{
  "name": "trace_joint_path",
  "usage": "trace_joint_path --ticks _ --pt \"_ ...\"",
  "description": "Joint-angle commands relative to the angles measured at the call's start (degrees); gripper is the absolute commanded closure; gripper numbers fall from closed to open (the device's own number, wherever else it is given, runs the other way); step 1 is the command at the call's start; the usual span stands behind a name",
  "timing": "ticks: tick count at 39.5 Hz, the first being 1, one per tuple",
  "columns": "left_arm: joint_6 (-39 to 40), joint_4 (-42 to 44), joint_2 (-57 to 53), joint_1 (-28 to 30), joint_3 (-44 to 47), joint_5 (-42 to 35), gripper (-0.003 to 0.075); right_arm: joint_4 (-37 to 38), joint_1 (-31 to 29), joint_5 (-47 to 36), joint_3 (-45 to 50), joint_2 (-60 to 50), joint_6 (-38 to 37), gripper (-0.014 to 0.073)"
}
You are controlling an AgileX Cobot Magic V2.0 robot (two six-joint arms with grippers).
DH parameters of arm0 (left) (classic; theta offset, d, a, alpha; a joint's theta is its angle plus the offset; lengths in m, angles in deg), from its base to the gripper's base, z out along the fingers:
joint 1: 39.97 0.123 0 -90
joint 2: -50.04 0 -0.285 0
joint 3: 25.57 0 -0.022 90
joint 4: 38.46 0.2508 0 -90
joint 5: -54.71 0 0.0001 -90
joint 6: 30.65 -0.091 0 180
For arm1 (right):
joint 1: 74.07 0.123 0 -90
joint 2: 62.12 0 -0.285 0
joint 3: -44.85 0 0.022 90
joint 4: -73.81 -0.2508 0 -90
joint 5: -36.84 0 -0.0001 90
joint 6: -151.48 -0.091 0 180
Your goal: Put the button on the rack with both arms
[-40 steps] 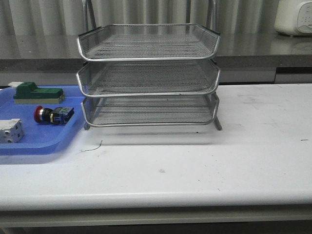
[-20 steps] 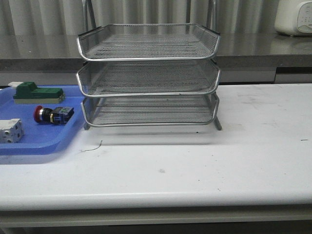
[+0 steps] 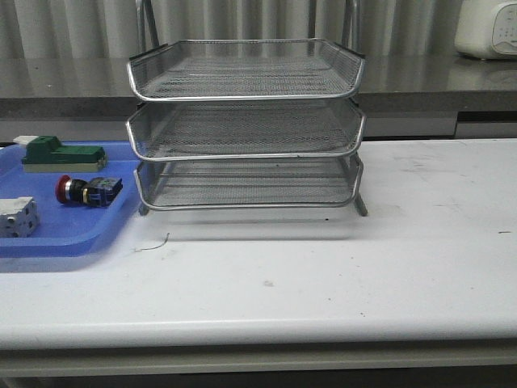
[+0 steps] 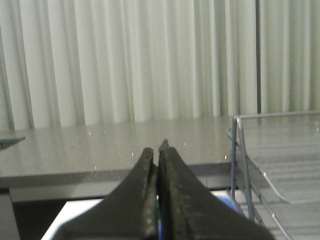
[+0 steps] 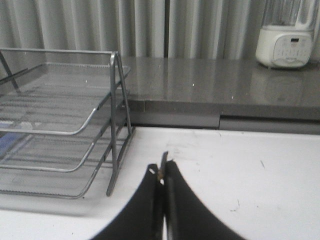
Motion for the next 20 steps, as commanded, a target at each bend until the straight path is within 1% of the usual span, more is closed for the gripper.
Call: trace_joint_path --ticks 1,6,10,12,13,14,15,16,18,19,20 --pt "0.5 1.5 7.8 0.0 -5.6 1.9 0.0739 0.0 -0.3 -1.3 -4.9 7.1 0.2 0.0704" --pt "0.5 1.7 14.4 0.0 -7.6 1.5 0.0739 -0.9 -0.3 -1.5 -6.2 13.1 0.2 0.0704" --pt "0.5 1.7 15.6 0.0 -7.7 1.3 0.0738 -1.4 -0.3 -1.1 -6.2 14.9 0.2 0.0702" --pt "0.5 1.7 15.6 0.0 -7.7 1.5 0.0729 -1.6 -0.3 -0.8 -6.2 14.9 0.2 0.0685" --pt "0.5 1.7 15.6 0.0 -7.7 1.6 0.0712 -1.7 -0.3 -0.7 -6.2 14.9 0.2 0.0662" --pt "0.5 1.7 15.6 0.0 -7.7 1.7 0.0682 -1.7 -0.3 -0.6 -6.2 14.9 0.2 0.0636" --pt "0.5 1.7 15.6 0.0 -7.7 1.7 0.0652 -1.7 -0.3 -0.6 -6.2 14.9 0.2 0.0593" --pt "0.5 1.7 15.6 0.0 -7.7 1.8 0.0602 -1.7 -0.3 -0.4 -6.2 14.9 0.2 0.0536" --pt "0.5 1.7 15.6 0.0 -7.7 2.0 0.0469 -1.7 -0.3 -0.3 -6.2 14.9 0.2 0.0416" --pt "0.5 1.7 15.6 0.0 -7.7 2.3 0.0391 -1.7 -0.3 -0.1 -6.2 14.9 0.2 0.0342" --pt "0.5 1.7 15.6 0.0 -7.7 2.4 0.0332 -1.7 -0.3 0.0 -6.2 14.9 0.2 0.0271"
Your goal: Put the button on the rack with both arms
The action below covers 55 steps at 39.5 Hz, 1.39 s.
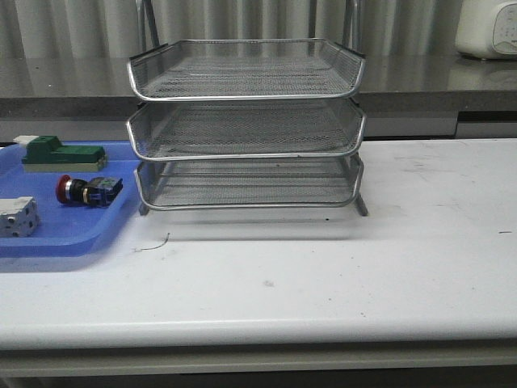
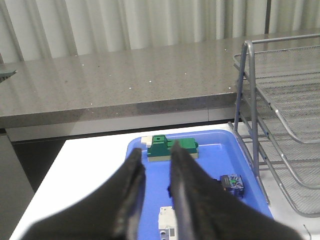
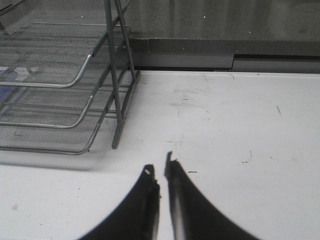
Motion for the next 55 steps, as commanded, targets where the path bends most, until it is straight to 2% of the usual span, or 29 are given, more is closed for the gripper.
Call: trace_joint_path --ticks 1,4,7,18,32,37,43,46,55 --pt "0.5 0.0 0.6 0.0 -2.1 -3.6 0.0255 -0.5 -0.3 -3.5 -2.1 0.8 0.2 0.0208" --pt "0.5 0.0 0.6 0.0 -2.1 -3.0 0.0094 -0.5 -0.3 -3.3 -2.1 0.8 0.2 0.0095" --pt "0.5 0.0 0.6 0.0 -2.1 -3.0 0.0036 -0.5 -0.3 -3.3 -2.1 0.8 0.2 0.0046" --pt "0.5 0.0 0.6 0.0 -2.1 -3.0 0.0041 -2.4 -0.3 -5.2 -2.5 4.1 0.2 0.0046" --pt "0.5 0.0 0.6 0.0 -2.1 -3.0 0.0041 -16.1 -0.2 -5.9 -12.6 33.1 0.2 0.0046" --pt "0.5 0.0 0.6 0.0 -2.1 -3.0 0.0041 -22.2 1.7 -6.3 -17.4 43.0 4.3 0.0046" --pt "0.5 0.0 0.6 0.0 -2.1 -3.0 0.0041 -35.1 4.3 -5.6 -22.5 52.9 12.8 0.0048" --pt "0.5 0.0 0.6 0.0 -2.1 -3.0 0.0041 -44.3 4.8 -3.4 -24.4 56.8 18.3 0.0070" --pt "0.5 0.0 0.6 0.0 -2.1 -3.0 0.0041 -75.1 4.7 2.7 -26.5 65.1 42.6 0.0232"
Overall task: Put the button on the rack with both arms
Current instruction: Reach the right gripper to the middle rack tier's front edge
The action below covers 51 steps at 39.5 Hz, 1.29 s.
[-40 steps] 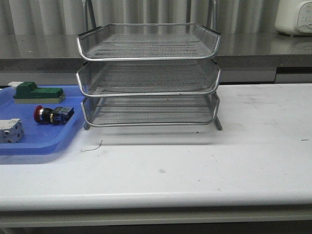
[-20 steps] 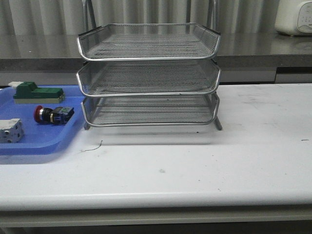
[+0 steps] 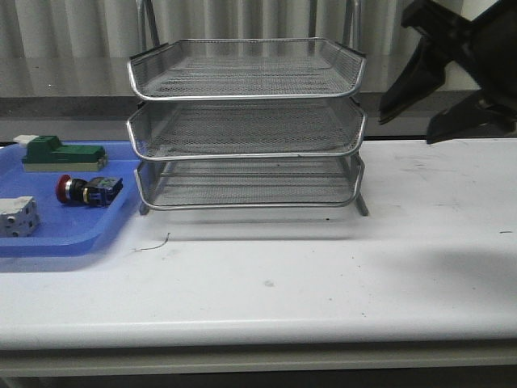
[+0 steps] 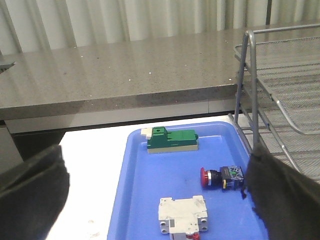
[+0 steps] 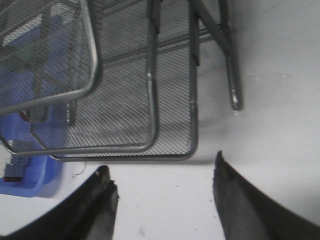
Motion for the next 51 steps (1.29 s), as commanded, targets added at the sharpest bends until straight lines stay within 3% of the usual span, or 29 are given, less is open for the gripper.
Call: trace_joint_path --ticks 1,6,9,23,38,51 --pt "0.5 0.0 0.6 -0.1 -2.1 -4.4 0.0041 -16.5 0.0 2.6 -2.1 1.2 12.7 0.0253" --pt "0.5 0.0 0.6 -0.1 -2.1 -4.4 0.0041 -31.0 0.0 7.3 -2.1 5.5 24.2 0.0275" --pt "0.5 0.0 0.6 -0.1 -2.1 -4.4 0.0041 -35.2 0.0 9.0 -2.2 7.5 27.0 0.0276" --pt "0.5 0.0 0.6 -0.1 -2.1 -4.4 0.0041 -35.1 0.0 12.3 -8.4 13.6 27.2 0.0295" --pt "0.5 0.0 0.6 -0.1 -2.1 -4.4 0.0041 -35.1 0.0 12.5 -8.4 13.6 27.2 0.0564" --pt "0.5 0.0 0.6 -0.1 -2.1 -4.4 0.0041 -35.1 -0.2 15.2 -4.0 12.2 29.4 0.0604"
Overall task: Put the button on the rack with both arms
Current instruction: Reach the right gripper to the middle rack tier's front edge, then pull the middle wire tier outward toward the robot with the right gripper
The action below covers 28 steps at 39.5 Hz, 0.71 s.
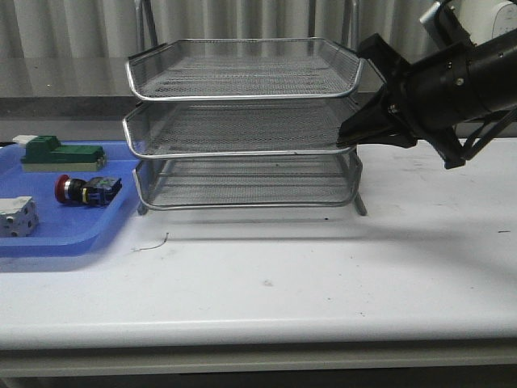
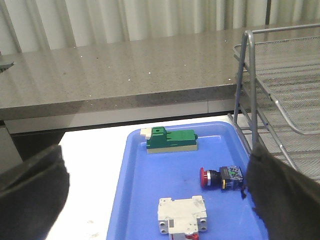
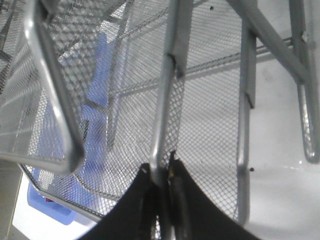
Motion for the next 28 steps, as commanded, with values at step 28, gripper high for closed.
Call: trace_joint_path --ticks 28 --pt "0.5 0.0 0.7 -0.1 -2.1 -4.4 0.0041 -5.2 -0.2 6.5 24.9 -18.9 10.9 0.0594"
